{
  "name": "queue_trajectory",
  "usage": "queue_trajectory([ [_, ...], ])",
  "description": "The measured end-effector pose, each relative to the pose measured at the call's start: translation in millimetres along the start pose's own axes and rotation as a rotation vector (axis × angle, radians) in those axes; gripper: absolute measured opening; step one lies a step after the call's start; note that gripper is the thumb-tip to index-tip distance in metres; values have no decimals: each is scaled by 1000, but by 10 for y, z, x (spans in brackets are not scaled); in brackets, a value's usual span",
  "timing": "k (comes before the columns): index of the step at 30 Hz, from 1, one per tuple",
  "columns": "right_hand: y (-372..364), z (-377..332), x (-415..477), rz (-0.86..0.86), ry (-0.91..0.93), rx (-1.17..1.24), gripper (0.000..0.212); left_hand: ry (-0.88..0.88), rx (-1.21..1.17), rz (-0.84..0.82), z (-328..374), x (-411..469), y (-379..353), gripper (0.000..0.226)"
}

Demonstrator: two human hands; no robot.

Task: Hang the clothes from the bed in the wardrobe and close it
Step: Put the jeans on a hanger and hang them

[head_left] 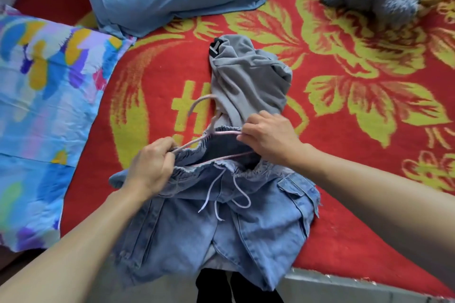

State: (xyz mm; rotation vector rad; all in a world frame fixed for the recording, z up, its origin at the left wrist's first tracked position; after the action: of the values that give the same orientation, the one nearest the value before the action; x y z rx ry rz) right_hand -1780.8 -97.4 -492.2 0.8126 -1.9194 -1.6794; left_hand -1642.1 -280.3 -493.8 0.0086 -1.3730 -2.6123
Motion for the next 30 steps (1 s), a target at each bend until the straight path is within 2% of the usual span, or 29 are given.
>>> queue_trajectory([
  [3,-30,471,-24,-159,-183,81,33,128,86,25,-295,-150,203,31],
  [6,-50,528,-111,-242,-207,193,31,142,29,28,-256,-123,252,30],
  [10,347,423,-100,-104,-231,273,32,85,-42,55,-2,-8,396,24],
  [14,1087,268,-14,13,-261,493,38,-72,72,135,349,118,930,30],
  [17,1734,-17,14,34,-204,542,28,-164,131,246,588,214,1563,34],
  [20,2314,-332,-40,5,-145,609,7,-223,153,291,867,175,2157,25],
  [25,3194,-963,-287,-27,-19,853,18,-323,191,369,1520,-178,3055,19],
  [30,4003,-1539,-731,-42,150,926,22,-106,276,505,1802,-999,3814,32],
])
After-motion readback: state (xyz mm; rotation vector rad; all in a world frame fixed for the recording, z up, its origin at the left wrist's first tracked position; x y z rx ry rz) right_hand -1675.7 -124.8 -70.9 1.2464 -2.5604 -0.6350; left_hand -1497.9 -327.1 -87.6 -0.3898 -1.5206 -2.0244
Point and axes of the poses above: each hand's wrist, its own x-axis towards the middle knuckle, its own y-axis out of the back of the hand, z = x × y, the point moved 9 cm from there along x, towards the middle knuckle, and after that the axes turned 14 degrees about -y, right-handed, at the moved point
